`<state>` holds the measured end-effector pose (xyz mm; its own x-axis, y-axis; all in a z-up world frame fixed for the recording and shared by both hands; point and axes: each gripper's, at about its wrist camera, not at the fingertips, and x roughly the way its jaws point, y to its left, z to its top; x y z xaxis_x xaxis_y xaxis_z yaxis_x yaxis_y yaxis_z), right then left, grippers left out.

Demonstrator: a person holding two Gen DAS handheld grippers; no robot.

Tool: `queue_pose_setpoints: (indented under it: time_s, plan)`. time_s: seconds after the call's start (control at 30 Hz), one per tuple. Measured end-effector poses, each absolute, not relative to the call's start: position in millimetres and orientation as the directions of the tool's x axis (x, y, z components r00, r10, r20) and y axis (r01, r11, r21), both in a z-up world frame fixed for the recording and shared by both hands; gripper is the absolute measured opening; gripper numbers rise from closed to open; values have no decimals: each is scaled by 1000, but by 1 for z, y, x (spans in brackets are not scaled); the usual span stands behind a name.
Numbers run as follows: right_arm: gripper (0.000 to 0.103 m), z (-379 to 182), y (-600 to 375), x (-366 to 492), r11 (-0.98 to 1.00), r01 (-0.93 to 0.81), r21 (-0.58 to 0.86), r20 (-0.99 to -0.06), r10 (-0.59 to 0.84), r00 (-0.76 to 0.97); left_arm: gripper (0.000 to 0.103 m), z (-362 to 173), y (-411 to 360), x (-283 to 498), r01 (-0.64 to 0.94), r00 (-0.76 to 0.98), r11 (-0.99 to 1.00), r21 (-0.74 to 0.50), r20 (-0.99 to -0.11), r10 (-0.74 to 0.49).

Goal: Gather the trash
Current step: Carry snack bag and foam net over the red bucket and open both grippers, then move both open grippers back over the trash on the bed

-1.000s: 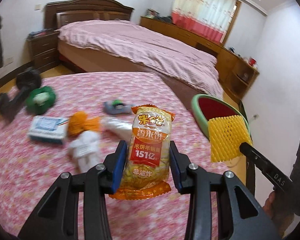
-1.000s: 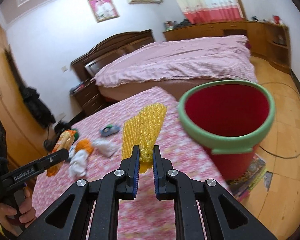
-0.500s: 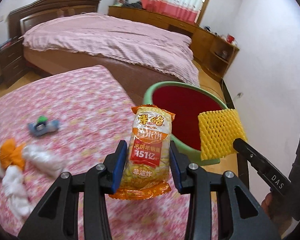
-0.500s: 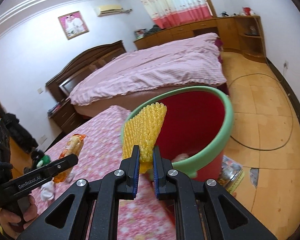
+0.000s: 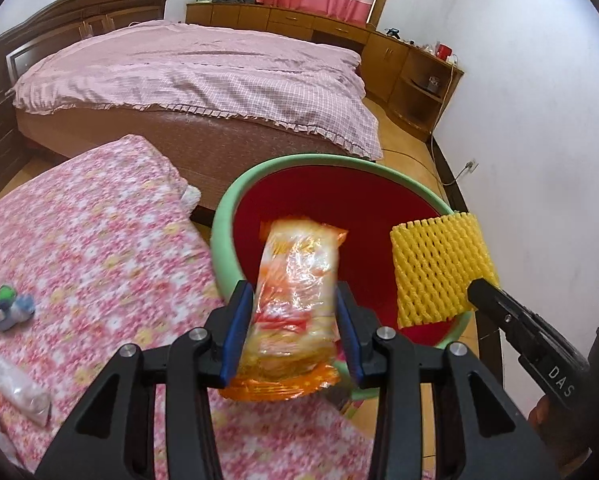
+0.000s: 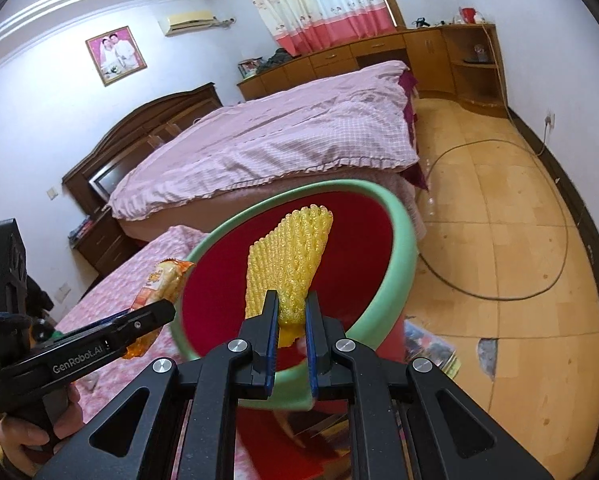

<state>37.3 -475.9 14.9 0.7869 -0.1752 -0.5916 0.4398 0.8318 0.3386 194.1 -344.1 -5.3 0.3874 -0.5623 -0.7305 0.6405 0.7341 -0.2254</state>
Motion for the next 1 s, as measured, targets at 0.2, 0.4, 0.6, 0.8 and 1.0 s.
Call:
queue_pose_setpoints:
  time_s: [0.2,0.4,0.6,0.8,1.0]
  plan:
    - [15,10,-484,45,846,434,310,-597,-182,781,46,-8,-356,195,650,380,725,-229,-728,-571]
    - [24,4,-489,54,849,419,323,-610,-152,778,46,-7,-347,198,614,371,742,-270,-731,-573]
    - [39,2,-488,68,858,400,323,-633,-118,765,46,-3,-328,199,576,396,763,-294,-716,-575]
    - [48,2,-484,73,850,397,346,-642,-94,761,46,1,-309,196,544,408,782,-304,-719,-563]
    - [51,7,-479,70,854,390,343,-643,-89,761,46,7,-287,187,512,433,800,-311,-711,-554]
